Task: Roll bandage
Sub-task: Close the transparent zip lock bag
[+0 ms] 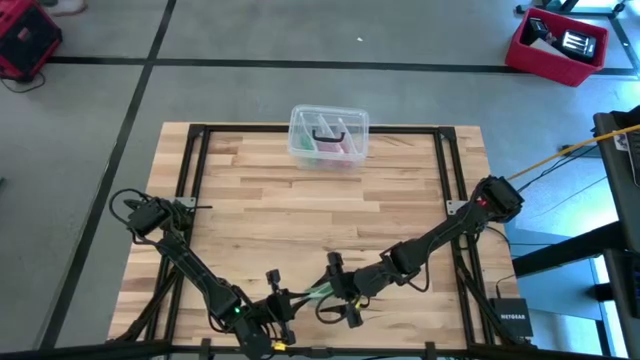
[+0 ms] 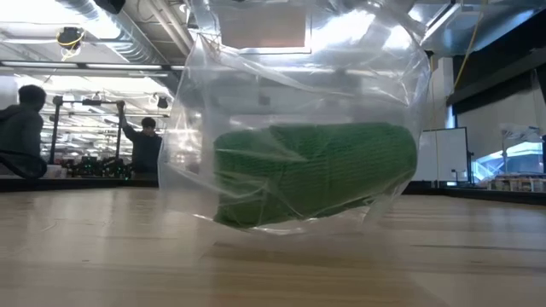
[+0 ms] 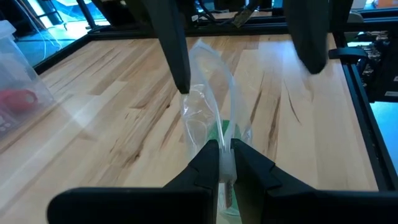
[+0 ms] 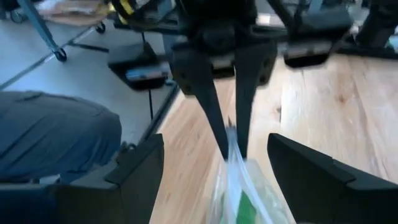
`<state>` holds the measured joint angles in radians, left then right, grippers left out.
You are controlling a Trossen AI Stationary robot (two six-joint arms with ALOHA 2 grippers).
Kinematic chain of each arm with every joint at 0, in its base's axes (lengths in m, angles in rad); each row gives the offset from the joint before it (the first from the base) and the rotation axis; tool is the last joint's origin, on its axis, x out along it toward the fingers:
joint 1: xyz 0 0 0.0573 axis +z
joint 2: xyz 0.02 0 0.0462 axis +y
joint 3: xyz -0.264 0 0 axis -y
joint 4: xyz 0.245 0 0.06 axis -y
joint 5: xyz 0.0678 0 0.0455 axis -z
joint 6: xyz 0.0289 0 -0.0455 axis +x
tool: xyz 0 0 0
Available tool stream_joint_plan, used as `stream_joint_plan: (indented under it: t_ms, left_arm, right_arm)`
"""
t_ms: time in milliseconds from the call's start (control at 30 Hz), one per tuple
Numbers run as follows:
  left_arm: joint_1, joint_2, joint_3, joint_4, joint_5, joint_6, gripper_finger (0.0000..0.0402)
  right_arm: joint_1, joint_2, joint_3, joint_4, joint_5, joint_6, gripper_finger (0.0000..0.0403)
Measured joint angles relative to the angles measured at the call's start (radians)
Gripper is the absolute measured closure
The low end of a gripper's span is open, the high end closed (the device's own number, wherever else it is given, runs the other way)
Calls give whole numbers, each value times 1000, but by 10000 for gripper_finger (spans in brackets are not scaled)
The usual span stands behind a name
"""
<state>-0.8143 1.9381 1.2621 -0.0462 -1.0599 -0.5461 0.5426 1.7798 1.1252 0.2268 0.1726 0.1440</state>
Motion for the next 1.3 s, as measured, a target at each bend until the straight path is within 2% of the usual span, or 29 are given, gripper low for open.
stream_joint_plan:
  t_ms: [633, 967, 1300]
  left_arm:
    - [12, 0, 0, 38, -6, 49, 377]
    - [17, 0, 0, 37, -6, 52, 377]
    - [17, 0, 0, 36, -7, 54, 377]
  right_arm:
    - [-6, 47, 0, 4, 1, -74, 117]
    - [-7, 51, 0, 8, -8, -73, 182]
    - [-7, 51, 0, 6, 27, -123, 210]
